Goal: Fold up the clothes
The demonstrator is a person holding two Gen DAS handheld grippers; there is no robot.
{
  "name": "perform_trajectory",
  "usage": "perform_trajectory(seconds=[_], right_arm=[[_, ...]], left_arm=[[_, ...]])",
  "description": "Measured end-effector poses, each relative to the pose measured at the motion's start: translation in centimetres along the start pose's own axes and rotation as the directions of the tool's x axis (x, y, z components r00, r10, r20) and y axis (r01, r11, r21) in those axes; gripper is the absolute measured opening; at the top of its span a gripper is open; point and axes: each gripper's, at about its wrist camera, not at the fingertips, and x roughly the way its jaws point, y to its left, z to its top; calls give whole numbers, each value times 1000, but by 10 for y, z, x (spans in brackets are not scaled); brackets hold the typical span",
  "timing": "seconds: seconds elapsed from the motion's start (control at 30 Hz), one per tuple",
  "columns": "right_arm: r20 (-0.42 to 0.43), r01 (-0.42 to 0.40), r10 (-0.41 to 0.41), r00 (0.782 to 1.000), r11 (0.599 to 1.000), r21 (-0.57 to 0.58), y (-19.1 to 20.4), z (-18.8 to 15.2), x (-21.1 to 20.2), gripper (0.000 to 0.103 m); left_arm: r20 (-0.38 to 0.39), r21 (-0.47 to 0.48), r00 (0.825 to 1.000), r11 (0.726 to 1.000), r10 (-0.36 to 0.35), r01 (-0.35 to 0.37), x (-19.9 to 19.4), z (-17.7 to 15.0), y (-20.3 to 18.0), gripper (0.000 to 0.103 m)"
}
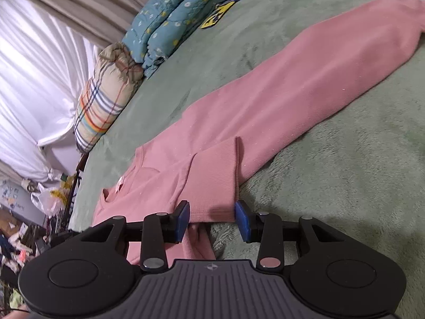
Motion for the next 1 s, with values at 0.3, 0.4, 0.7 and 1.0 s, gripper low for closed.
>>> perform_trajectory(seconds=[0.3, 0.4, 0.7, 1.0], right_arm=[[-47, -39, 53, 997, 962, 270, -22, -4, 24, 50], [-38, -19, 31, 999, 956, 292, -21, -3, 29, 11], [-26, 199, -203, 979, 974, -107, 16, 3, 25, 16], [43, 78, -89, 995, 976, 206, -26, 4, 14, 4]], left_arm=[[-75, 19, 992, 994, -105, 107, -33, -4, 0, 4], [-145, 33, 982, 991, -124, 130, -39, -26, -5, 9], [-190, 63, 981, 997, -24, 37, -25, -62, 3, 4], [-159, -5, 983, 996, -87, 87, -98, -74, 17, 20]])
